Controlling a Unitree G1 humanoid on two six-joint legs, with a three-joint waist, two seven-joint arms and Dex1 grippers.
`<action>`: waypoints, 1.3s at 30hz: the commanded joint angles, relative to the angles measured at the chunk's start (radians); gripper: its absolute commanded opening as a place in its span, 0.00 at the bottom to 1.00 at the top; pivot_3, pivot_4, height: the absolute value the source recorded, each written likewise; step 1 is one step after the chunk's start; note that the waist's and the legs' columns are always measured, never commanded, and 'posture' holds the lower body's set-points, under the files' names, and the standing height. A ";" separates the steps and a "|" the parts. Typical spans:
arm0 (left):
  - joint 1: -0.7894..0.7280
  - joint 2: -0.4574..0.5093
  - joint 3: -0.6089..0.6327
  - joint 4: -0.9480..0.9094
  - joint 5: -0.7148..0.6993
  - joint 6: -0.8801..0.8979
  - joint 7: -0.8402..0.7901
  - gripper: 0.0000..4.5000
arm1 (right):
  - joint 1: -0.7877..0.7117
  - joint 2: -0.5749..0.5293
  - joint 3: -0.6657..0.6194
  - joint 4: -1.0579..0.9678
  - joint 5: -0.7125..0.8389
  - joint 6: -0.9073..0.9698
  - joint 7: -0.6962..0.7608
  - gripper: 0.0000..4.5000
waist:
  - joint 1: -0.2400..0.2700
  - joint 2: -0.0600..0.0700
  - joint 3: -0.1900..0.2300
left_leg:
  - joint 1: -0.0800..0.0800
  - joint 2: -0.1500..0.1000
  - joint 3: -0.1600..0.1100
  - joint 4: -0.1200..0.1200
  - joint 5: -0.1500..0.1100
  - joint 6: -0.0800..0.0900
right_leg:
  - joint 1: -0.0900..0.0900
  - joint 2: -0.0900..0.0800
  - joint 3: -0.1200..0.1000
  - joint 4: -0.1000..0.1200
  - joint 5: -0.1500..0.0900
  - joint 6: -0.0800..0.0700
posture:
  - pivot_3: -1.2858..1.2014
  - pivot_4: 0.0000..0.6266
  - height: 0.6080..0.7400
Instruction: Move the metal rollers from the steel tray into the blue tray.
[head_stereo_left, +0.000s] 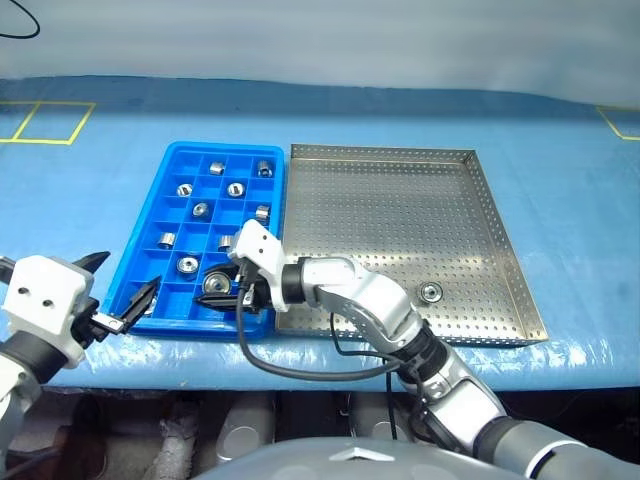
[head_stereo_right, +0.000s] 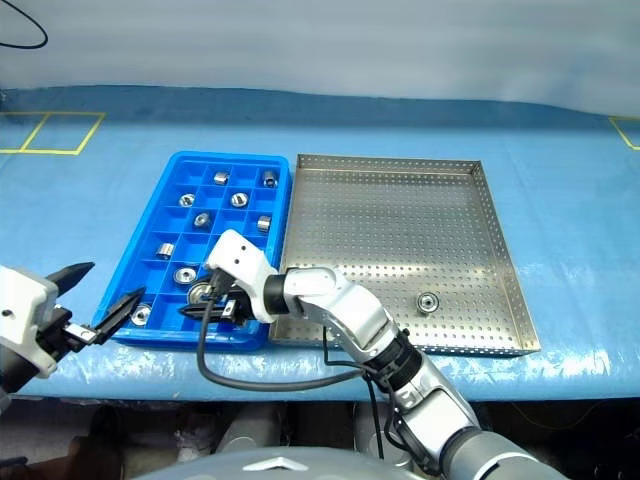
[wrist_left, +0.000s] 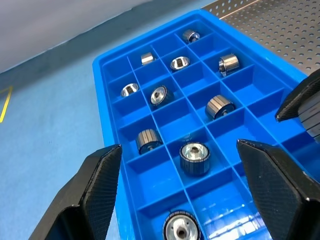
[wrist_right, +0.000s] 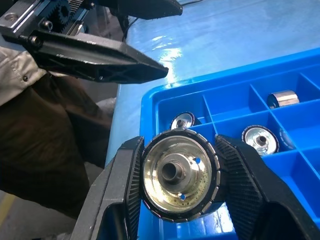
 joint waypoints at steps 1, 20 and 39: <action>0.014 -0.014 0.004 -0.011 -0.001 -0.035 0.014 0.89 | -0.031 0.045 0.013 0.073 -0.038 -0.083 0.005 0.42 | 0.003 0.000 0.000 | 0.000 0.000 -0.001 0.000 0.000 -0.001 | 0.000 0.000 -0.001 0.000 -0.001 0.001 | 0.57 0.24 1.00; -0.020 -0.009 -0.100 0.036 0.020 -0.087 0.058 0.89 | -0.005 0.071 -0.025 0.104 -0.071 -0.081 -0.004 0.84 | 0.014 0.000 0.000 | 0.000 0.000 -0.005 -0.002 0.002 -0.003 | 0.001 0.001 -0.005 0.001 -0.003 -0.003 | 0.56 0.24 1.00; -0.595 -0.120 -0.786 0.320 0.054 -0.170 0.073 0.89 | 0.295 -0.222 -0.472 -0.480 -0.076 0.264 -0.368 0.84 | -0.059 0.001 -0.001 | -0.002 0.000 0.000 -0.001 0.001 -0.002 | 0.000 -0.004 -0.003 0.001 0.001 -0.005 | 0.44 0.24 1.00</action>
